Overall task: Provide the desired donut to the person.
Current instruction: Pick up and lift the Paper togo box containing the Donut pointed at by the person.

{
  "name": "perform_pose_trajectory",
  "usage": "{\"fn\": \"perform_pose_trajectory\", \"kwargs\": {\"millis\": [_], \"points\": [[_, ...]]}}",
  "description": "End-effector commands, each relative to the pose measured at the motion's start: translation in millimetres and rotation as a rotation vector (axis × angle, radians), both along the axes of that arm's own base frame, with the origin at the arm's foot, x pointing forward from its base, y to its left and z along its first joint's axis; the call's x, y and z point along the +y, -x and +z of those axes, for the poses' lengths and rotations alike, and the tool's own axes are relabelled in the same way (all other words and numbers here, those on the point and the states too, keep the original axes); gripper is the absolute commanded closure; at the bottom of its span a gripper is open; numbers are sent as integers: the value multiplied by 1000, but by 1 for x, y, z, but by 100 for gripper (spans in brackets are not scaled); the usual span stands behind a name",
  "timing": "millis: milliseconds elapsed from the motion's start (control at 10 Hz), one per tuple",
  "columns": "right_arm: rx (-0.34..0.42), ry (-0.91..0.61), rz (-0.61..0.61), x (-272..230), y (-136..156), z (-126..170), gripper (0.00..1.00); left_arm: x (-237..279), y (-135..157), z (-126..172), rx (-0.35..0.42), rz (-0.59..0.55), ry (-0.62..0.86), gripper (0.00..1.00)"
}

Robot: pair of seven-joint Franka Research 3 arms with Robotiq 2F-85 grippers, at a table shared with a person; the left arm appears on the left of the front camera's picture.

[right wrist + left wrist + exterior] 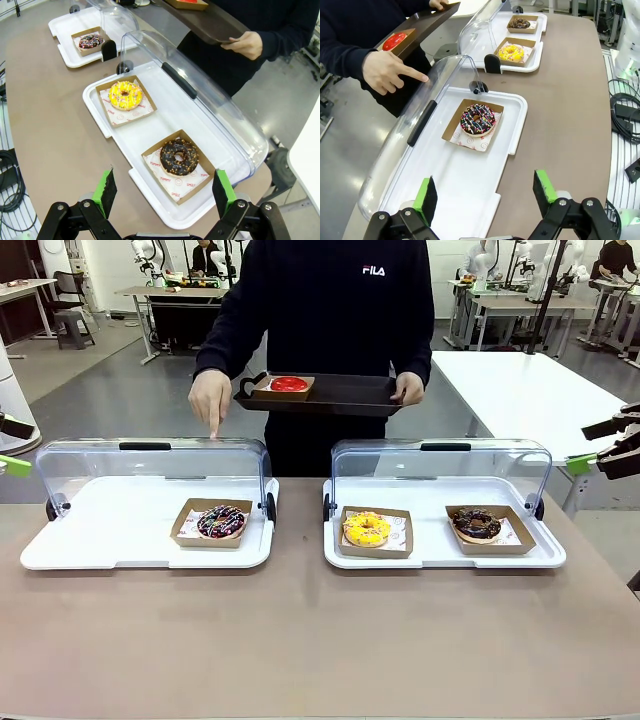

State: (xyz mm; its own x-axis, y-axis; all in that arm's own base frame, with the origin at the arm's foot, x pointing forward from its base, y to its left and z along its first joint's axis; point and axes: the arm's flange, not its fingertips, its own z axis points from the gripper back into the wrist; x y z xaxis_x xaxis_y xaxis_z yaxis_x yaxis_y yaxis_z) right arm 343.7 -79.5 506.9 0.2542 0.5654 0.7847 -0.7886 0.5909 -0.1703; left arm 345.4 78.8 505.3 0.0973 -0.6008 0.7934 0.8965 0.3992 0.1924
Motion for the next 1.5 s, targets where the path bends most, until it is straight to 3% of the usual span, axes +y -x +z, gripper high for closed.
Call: {"fn": "perform_pose_trajectory", "kwargs": {"millis": [0,1200,1400], "points": [[-7,-16,11,0,-1,-3,0,1,0,0,-12,-6,17,0],[-7,-16,11,0,-1,-3,0,0,0,0,0,0,0,0],[-7,-16,11,0,-1,-3,0,-72,-29,9,3,-185,-253,0]]}}
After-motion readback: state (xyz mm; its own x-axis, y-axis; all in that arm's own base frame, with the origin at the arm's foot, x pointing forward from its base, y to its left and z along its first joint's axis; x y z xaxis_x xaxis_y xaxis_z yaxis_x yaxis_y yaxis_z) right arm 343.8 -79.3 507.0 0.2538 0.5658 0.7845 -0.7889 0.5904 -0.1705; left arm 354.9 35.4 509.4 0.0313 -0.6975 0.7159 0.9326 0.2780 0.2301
